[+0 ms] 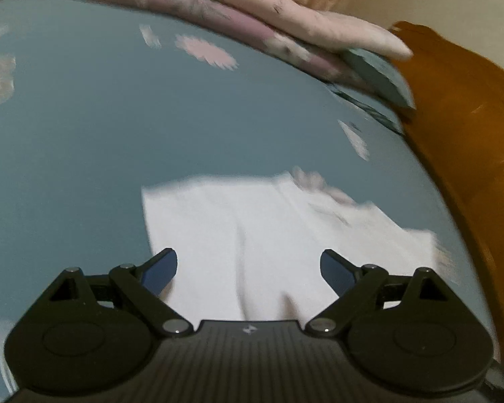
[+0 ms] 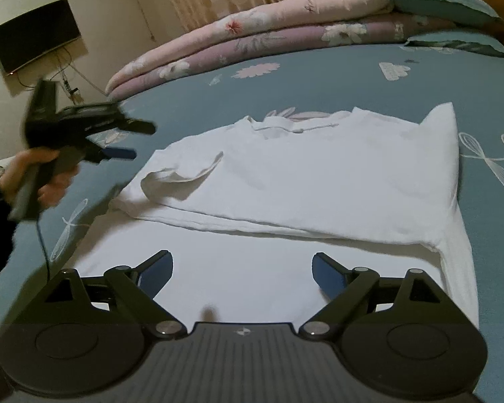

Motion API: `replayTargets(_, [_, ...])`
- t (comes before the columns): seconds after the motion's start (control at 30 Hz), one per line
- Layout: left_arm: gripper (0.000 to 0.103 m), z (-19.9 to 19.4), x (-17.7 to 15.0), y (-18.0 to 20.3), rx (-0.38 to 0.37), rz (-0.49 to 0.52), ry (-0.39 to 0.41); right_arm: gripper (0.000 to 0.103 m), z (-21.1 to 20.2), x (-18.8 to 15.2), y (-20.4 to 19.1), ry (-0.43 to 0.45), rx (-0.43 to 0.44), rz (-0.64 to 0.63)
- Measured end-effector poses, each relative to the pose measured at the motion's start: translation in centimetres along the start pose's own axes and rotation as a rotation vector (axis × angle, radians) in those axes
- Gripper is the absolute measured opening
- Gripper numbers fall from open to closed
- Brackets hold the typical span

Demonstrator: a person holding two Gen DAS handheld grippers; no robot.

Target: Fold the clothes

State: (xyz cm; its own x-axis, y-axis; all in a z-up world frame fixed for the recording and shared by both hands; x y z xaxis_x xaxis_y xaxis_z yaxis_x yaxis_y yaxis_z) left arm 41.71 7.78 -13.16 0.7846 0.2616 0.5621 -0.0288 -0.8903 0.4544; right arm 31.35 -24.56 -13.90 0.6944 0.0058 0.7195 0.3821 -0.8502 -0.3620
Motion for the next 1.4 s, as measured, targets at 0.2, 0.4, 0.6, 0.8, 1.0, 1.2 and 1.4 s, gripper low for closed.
replayTargets(0.2, [0.091, -0.1, -3.2, -1.1, 0.025, -0.057, -0.034, 0.095, -0.5, 0.3, 0.0, 0.008, -0.021, 0.002])
replayTargets(0.4, [0.09, -1.4, -2.6, 4.3, 0.108, 0.223, 0.076, 0.097, -1.3, 0.6, 0.8, 0.031, -0.019, 0.017])
replayTargets(0.6, [0.078, 2.3, -5.4, 8.2, 0.323, 0.619, 0.088, 0.097, -1.9, 0.9, 1.1, 0.049, -0.016, 0.017])
replayTargets(0.8, [0.063, 4.3, -5.1, 9.0, 0.412, 0.698, 0.133, 0.097, -2.0, 1.0, 1.5, 0.054, -0.023, 0.032])
replayTargets(1.0, [0.019, 5.2, -4.4, 8.4, 0.44, 0.614, 0.111, 0.097, -1.4, 0.7, 0.9, 0.035, -0.032, 0.008])
replayTargets(1.2, [0.01, 2.3, -3.9, 7.3, 0.408, 0.441, 0.197, 0.097, -1.7, 0.7, 1.0, 0.039, -0.042, 0.0])
replayTargets(1.4, [0.009, -0.6, -5.0, 5.9, 0.393, 0.324, 0.251, 0.097, -2.5, 1.1, 2.1, 0.06, -0.057, 0.024])
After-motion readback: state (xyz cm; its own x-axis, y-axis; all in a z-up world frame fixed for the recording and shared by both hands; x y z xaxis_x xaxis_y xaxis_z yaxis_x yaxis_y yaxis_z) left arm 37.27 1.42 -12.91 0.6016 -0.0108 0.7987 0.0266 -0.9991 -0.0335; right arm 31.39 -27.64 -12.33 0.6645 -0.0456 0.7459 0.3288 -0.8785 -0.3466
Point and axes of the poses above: each gripper's, at about its wrist camera, not at the fingertips, and z roughly the way its jaws point, y to its right, x to its top, the point moved 4 cm from there along z, roughly the way its jaws point, and after that the axes turned 3 degrees about x, right-handed, at the moved point
